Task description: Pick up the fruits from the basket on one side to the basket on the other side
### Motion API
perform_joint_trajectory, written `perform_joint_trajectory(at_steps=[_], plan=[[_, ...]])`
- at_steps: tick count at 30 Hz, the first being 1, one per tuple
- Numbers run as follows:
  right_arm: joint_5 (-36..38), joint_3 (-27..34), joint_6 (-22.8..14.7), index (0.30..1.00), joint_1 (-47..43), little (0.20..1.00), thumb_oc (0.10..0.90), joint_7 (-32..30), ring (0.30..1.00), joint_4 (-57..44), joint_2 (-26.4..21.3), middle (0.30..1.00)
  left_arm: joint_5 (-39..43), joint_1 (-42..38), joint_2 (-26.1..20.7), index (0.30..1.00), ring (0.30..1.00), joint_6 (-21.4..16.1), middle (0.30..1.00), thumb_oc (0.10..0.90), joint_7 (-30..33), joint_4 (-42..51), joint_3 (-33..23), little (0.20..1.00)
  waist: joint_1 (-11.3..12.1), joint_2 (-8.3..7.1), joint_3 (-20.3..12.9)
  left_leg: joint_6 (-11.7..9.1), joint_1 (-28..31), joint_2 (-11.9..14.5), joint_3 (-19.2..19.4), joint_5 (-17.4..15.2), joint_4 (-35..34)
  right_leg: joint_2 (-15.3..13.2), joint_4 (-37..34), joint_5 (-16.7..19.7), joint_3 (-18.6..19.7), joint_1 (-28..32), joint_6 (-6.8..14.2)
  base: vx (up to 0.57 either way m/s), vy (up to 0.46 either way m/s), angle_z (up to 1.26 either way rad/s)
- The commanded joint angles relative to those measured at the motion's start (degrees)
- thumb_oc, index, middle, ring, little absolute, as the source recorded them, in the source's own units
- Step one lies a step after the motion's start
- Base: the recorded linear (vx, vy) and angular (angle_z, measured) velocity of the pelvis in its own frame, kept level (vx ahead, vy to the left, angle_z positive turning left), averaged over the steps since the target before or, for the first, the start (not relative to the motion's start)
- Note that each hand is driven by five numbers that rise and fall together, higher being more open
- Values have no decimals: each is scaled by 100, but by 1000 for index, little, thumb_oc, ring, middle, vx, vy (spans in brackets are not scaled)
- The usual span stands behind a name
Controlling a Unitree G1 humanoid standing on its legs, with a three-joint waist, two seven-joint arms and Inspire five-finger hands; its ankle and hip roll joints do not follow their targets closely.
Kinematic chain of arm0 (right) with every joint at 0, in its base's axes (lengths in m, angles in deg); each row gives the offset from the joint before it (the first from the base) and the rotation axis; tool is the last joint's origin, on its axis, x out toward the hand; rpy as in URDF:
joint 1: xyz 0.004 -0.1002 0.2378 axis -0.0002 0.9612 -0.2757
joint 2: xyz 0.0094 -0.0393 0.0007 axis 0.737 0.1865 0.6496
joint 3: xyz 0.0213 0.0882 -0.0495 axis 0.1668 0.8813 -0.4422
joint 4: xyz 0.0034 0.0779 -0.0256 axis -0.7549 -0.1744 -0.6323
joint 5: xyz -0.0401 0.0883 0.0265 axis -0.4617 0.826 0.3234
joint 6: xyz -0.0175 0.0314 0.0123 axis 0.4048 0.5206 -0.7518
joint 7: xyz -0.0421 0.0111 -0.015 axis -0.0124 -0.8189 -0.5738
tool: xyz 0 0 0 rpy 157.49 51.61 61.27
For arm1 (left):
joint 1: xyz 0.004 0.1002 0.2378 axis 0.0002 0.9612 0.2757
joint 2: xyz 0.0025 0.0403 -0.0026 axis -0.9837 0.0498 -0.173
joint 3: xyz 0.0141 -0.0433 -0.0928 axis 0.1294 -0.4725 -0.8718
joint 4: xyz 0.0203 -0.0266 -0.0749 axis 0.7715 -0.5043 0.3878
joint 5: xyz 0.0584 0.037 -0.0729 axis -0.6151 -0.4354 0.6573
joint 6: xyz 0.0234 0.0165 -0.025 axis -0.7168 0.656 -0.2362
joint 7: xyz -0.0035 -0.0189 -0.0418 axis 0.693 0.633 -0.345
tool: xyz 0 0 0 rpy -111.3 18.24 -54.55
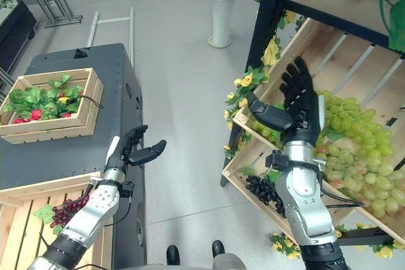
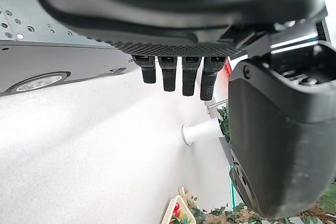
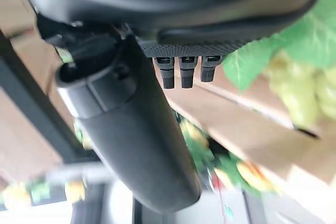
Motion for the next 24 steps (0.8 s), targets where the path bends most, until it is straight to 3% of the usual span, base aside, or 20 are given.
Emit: perform_joint_trajectory(at_steps=[1, 7, 11, 15, 23, 24], plan=[[-198, 313, -1090, 900, -346, 900, 800, -357, 900, -617, 32, 900, -26, -609, -267, 900, 900, -394, 900, 800, 251, 375, -262, 900, 23, -98, -311, 31, 123, -100, -88, -724, 15, 92, 94, -95, -104, -93, 138, 4, 26, -10], [-567, 100, -1498, 900, -582, 900, 800, -282, 900, -735, 60, 900, -19, -713, -212, 900, 900, -282, 900, 800, 212, 427, -180, 900, 65, -62, -344, 25, 71, -104, -87, -678, 15, 87, 105, -68, -101, -140, 122, 2, 7, -2], [-1280, -23, -2157, 900, -777, 900, 800, -558, 900, -777, 66, 900, -59, -755, -187, 900, 900, -286, 900, 800, 155, 398, -94, 900, 121, -49, -370, 19, 59, -116, -121, -687, 15, 71, 78, -66, -141, -126, 121, 0, 0, 0], [-1674, -178, -2506, 900, -1030, 900, 800, -515, 900, -794, 4, 900, -36, -888, -196, 900, 900, -226, 900, 800, 150, 371, -31, 900, 167, -30, -397, 12, 50, -132, -146, -687, 15, 58, 76, -74, -169, -121, 125, 0, 0, 0], [-681, -570, -2710, 900, -1105, 900, 800, 475, 900, -760, 40, 900, -83, -922, -195, 900, 900, -193, 900, 800, 24, 448, -50, 900, 273, -55, -425, 2, 24, -156, -231, -681, 15, 16, 54, -89, -286, -103, 130, 0, 0, 0], [-966, -627, -2740, 900, -1108, 900, 800, 350, 900, -805, 69, 900, -87, -921, -196, 900, 900, -181, 900, 800, 15, 456, -59, 900, 283, -57, -436, 3, 15, -160, -241, -678, 15, 18, 54, -92, -293, -107, 130, 0, 0, 0]])
